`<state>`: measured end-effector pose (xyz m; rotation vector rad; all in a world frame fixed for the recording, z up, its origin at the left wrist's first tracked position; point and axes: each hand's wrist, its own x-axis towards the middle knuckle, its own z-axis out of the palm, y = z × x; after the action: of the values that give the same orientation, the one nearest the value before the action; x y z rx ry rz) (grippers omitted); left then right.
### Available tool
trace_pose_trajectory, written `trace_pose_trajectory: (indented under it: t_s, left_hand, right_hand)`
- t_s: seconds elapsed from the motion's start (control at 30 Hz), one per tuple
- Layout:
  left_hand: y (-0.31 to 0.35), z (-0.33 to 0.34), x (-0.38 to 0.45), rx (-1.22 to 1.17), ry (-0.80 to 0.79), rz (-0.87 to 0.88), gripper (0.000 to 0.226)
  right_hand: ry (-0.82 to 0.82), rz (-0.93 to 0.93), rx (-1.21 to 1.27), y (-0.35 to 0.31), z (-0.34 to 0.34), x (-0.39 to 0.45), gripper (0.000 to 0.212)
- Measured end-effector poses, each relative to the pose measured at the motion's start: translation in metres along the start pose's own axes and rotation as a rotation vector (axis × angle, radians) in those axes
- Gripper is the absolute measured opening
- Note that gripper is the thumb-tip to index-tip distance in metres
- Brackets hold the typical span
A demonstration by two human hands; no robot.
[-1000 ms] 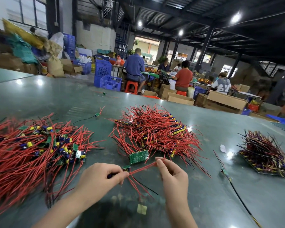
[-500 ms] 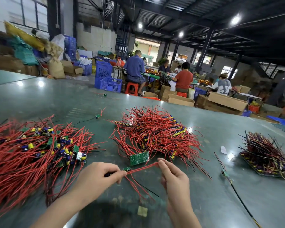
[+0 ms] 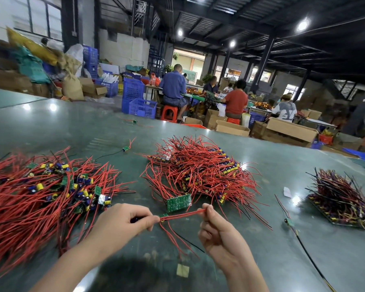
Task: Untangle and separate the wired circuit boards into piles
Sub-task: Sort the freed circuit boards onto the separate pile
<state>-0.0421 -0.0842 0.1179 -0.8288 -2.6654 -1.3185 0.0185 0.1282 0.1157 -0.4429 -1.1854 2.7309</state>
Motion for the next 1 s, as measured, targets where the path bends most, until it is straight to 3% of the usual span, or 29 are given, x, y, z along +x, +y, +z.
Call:
trace_pose_trajectory:
  t_s: [0.07,0.17,0.27,0.4,0.5,0.57,0.63,0.73,0.87,1.0]
  left_hand:
    - [0.001,0.002,-0.002,0.147,0.053,0.000,0.037]
    - [0.000,0.001,-0.001,0.419,0.346,0.016,0.042]
    - [-0.010,-0.012,0.004,0.510,0.647,0.029,0.042]
    - [-0.035,-0.025,0.011,0.746,0.711,-0.144,0.062]
    - [-0.031,-0.011,0.012,0.682,0.622,-0.035,0.062]
    - [-0.025,0.010,0.010,0.561,0.445,0.114,0.050]
    - [-0.021,0.031,0.006,0.363,0.268,0.130,0.039]
    - [-0.027,0.053,-0.001,0.231,0.133,0.167,0.042]
    - [-0.026,0.061,-0.002,0.232,0.052,0.193,0.051]
    - [-0.026,0.064,-0.002,0.182,0.071,0.131,0.056]
  right_hand:
    - [0.085,-0.111,-0.242,-0.002,-0.002,-0.003,0.014]
    - [0.243,-0.416,-0.687,-0.003,-0.006,-0.003,0.015]
    - [0.210,-0.432,-0.766,-0.003,-0.004,-0.002,0.017]
    - [0.138,-0.430,-1.201,0.010,-0.001,0.001,0.014]
    - [0.060,-0.444,-1.734,0.024,-0.006,0.005,0.022]
    - [0.020,-0.409,-1.977,0.032,-0.006,0.005,0.026]
    - [0.018,-0.408,-2.009,0.037,-0.005,0.004,0.024]
    - [0.074,-0.439,-1.933,0.040,-0.008,0.006,0.028]
    - [0.175,-0.416,-1.999,0.040,-0.010,0.005,0.030]
    - [0.173,-0.488,-2.015,0.036,-0.008,0.005,0.024]
